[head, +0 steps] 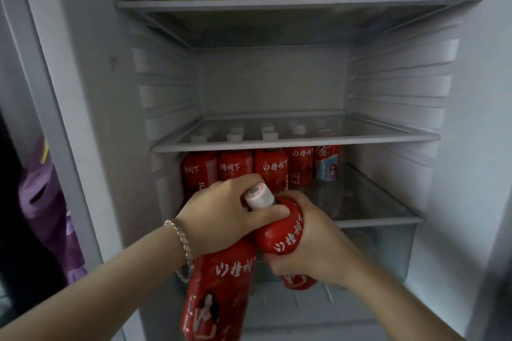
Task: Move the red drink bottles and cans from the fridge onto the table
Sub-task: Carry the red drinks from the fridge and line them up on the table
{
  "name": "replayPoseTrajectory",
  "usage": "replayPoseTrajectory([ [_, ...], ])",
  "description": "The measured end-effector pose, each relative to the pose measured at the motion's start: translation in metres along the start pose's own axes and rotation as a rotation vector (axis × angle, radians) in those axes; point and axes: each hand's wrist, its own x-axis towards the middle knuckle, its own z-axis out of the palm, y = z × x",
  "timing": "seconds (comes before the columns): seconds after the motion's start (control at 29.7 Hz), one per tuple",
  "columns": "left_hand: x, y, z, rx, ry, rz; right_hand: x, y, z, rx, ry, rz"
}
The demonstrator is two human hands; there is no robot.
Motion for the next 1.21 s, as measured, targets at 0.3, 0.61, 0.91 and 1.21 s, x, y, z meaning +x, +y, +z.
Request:
replayPoseTrajectory([
  [0.3,-0.011,-0.008,-0.008,0.248,0.091,-0.132,0.091,0.027,-0.007,0.246,0.331,0.039],
  [0.61,-0.020,-0.013,-0.013,0.336,0.073,-0.140,0.113,0.021,0.001,0.086,0.432,0.159],
  [0.91,-0.023,-0.023,-0.017,0.385,0.024,-0.146,0.039,0.006,-0.014,-0.145,0.487,0.184],
  [1.21,-0.021,-0.021,-0.011,0.347,-0.023,-0.105,0.050,-0.006,-0.014,-0.113,0.716,0.135],
])
